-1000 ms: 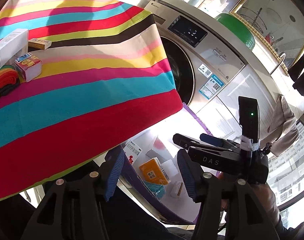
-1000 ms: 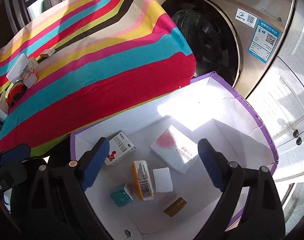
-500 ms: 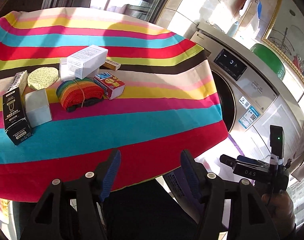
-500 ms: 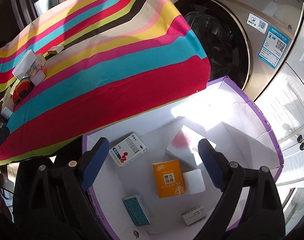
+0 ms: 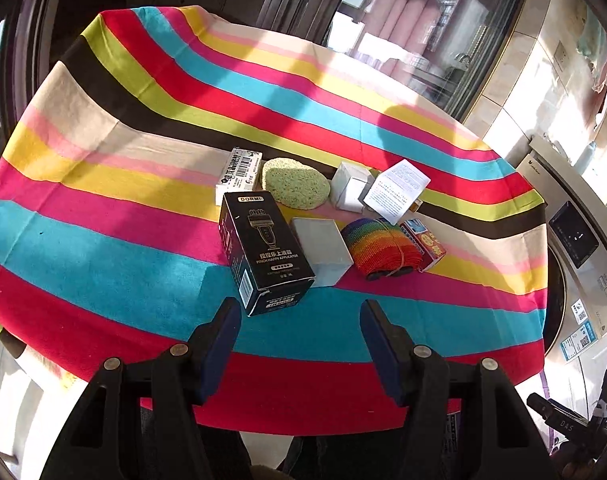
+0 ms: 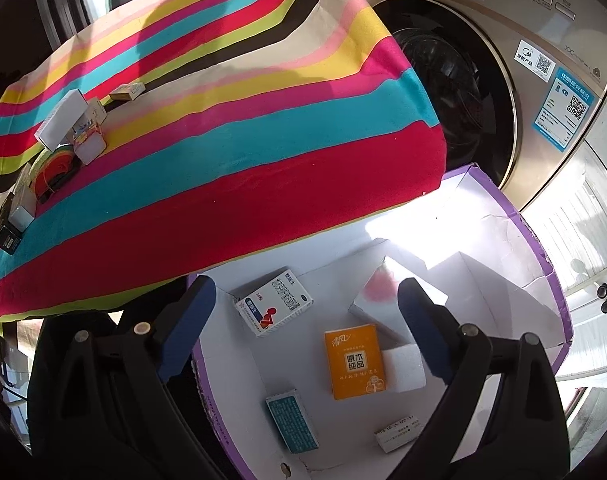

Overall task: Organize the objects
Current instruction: 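Carry the orange and teal boxes into the cardboard box and release both, then grasp the black DORMI box with left tool while right tool grasps the white leaflet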

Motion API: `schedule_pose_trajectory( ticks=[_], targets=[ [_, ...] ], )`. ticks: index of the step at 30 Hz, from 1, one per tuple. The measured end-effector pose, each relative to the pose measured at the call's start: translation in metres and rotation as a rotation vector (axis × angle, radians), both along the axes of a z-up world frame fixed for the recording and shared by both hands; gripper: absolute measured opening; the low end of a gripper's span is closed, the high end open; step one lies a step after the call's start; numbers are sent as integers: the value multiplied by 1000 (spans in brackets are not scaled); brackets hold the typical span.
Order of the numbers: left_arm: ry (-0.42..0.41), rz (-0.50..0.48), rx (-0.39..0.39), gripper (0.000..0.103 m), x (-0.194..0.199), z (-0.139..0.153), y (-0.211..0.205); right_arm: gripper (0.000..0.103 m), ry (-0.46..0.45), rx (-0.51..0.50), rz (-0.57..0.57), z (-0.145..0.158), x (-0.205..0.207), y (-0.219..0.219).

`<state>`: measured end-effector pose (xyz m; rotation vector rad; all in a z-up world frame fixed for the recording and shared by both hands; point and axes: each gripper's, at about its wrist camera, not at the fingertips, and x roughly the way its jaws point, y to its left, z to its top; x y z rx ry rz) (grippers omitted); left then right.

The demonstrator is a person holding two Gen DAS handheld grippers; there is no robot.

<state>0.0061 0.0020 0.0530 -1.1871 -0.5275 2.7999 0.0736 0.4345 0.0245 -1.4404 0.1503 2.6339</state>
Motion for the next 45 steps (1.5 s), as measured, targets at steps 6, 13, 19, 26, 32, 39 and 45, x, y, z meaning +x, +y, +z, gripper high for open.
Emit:
schedule_pose_trajectory(
  ticks=[6, 13, 19, 26, 32, 39, 45],
  targets=[
    [-54, -2, -27, 63, -13, -17, 1, 94, -6, 4, 16, -1, -1, -7],
    [-60, 44, -94, 64, -34, -24, -4, 94, 1, 11, 38, 4, -3, -16],
    [-65, 96, -104, 64, -37, -24, -30, 94, 13, 5, 65, 9, -9, -27],
    [-55, 64, -147, 49, -53, -23, -31, 94, 70, -1, 139, 28, -29, -64],
    [-28, 38, -188, 41, -60, -27, -30, 95, 126, -25, 222, 47, -58, -112],
    [-17, 29, -174, 40, -60, -27, -34, 96, 164, -58, 260, 62, -96, -162],
    [-1, 24, -167, 40, -56, -24, -33, 97, 161, -72, 248, 65, -127, -207]
  ],
)
